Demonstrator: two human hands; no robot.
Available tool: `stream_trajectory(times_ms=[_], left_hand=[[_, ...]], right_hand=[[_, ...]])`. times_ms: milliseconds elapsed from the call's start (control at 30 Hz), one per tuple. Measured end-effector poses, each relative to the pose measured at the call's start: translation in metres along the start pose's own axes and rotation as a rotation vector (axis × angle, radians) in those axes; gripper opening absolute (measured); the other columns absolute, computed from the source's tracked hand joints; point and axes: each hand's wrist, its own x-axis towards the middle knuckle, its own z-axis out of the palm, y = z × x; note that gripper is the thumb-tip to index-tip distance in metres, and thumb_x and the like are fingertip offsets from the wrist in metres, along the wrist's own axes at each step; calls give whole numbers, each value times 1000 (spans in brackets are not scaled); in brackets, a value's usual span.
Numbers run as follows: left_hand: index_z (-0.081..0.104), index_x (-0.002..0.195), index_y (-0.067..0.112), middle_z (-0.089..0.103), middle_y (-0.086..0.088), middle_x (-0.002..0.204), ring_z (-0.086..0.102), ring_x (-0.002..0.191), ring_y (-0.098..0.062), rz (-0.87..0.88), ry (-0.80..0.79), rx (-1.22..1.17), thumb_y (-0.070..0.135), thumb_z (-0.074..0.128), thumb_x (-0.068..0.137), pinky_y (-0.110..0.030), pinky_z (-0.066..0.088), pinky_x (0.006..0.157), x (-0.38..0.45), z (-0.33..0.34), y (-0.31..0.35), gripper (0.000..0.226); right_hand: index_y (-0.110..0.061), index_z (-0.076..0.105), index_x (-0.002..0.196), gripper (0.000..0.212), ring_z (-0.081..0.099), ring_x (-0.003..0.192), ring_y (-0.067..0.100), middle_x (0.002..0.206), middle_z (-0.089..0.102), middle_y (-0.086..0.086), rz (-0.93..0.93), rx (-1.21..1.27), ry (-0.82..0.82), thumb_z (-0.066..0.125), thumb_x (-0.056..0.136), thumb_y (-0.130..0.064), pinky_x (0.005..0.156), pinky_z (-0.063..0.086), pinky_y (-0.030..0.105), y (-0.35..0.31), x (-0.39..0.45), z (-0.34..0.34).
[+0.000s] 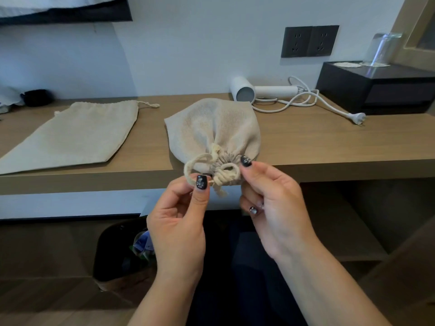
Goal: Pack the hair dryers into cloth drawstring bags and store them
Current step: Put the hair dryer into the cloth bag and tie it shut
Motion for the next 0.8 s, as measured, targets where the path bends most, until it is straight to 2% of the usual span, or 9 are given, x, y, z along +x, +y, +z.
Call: stream_trajectory(times_ms=[67,133,267,367,500,567,667,733,800], left_hand=[[74,79,20,74,3,83,66,86,-7,-144,89,-115,18,67,77,-23,50,83,3,1,0,8],[70,77,15,72,7,74,65,75,-1,-241,142,-175,11,64,82,-17,51,74,7,3,1,9],[68,74,15,68,8,68,60,72,-1,-277,178,-138,10,68,77,-19,46,77,15,8,-1,6],[71,69,19,66,8,66,57,70,-4,-293,182,-69,9,68,83,-22,45,74,23,4,-8,18],[75,82,24,73,0,97,65,95,-14,-185,80,158,19,73,82,-29,48,90,33,-7,-10,5],[71,93,28,68,-3,116,64,106,-11,-141,66,270,15,68,88,-25,47,91,42,-9,-12,15],[66,101,40,59,1,128,60,112,-10,-85,20,338,17,61,91,-33,50,96,62,-2,-15,25],[61,107,52,54,8,132,56,119,-11,-70,5,364,27,55,88,-41,48,101,76,5,-19,32],[52,121,53,51,12,136,51,125,-10,-112,15,352,37,50,86,-41,42,107,91,15,-23,39]], right_hand=[[-10,62,72,6,26,41,4,50,36,-6,-33,83,90,65,77,-11,38,25,16,-1,7,-5],[-12,61,69,20,24,42,4,52,34,-6,-47,128,175,60,87,-3,38,23,17,-1,12,-13],[-10,58,71,24,26,39,4,50,38,-6,-23,155,283,55,91,1,37,24,17,5,17,-20],[-7,61,76,16,28,39,5,52,41,-5,43,36,273,59,90,-1,38,26,18,7,20,-28],[-10,66,81,7,40,47,8,55,48,-3,73,-243,198,64,88,-7,45,38,19,-7,24,-36],[-14,67,87,5,53,62,10,73,61,1,-9,-288,234,67,86,-9,54,46,21,-15,32,-34],[-20,58,111,34,63,95,12,112,61,3,-133,-364,314,73,82,-20,80,54,29,-22,56,-33],[-24,51,121,58,61,108,17,122,57,1,-94,-443,315,78,71,-37,92,52,37,-22,78,-31],[-17,48,129,86,64,108,25,122,61,7,22,-434,266,79,56,-50,92,53,43,-21,98,-24]])
